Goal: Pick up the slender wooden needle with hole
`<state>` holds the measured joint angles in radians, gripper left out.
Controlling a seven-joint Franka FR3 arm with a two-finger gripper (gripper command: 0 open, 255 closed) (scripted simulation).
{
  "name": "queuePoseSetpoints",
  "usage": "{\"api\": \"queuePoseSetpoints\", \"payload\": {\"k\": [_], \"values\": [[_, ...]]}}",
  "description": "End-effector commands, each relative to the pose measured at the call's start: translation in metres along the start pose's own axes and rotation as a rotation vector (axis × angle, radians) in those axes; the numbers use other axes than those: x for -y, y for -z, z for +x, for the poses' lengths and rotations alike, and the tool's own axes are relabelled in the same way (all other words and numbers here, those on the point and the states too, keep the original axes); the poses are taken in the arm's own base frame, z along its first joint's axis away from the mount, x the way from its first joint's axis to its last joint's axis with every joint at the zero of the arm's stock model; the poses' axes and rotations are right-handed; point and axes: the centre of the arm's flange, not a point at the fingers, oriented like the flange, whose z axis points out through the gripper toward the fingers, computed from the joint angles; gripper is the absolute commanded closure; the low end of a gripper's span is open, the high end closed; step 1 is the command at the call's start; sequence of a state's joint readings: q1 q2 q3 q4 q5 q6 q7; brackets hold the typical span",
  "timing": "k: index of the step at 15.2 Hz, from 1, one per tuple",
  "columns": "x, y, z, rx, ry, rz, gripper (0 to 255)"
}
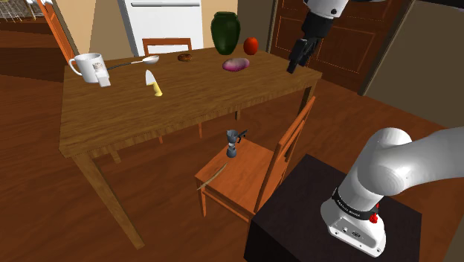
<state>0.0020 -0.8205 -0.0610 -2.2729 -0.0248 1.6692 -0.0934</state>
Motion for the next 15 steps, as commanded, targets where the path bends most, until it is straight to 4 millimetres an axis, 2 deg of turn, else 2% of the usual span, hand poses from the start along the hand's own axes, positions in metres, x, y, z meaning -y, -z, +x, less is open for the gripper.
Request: {"api": "queuePoseSetpoints", "payload": {"k": [1,8,15], "values": [[0.000,0.000,0.000,0.000,0.000,0.000,0],[0.048,-0.080,-0.004,0.024,-0.251,-0.019,0],[0.094,-0.161,0.003,0.048,-0.503,-0.037,0]]}}
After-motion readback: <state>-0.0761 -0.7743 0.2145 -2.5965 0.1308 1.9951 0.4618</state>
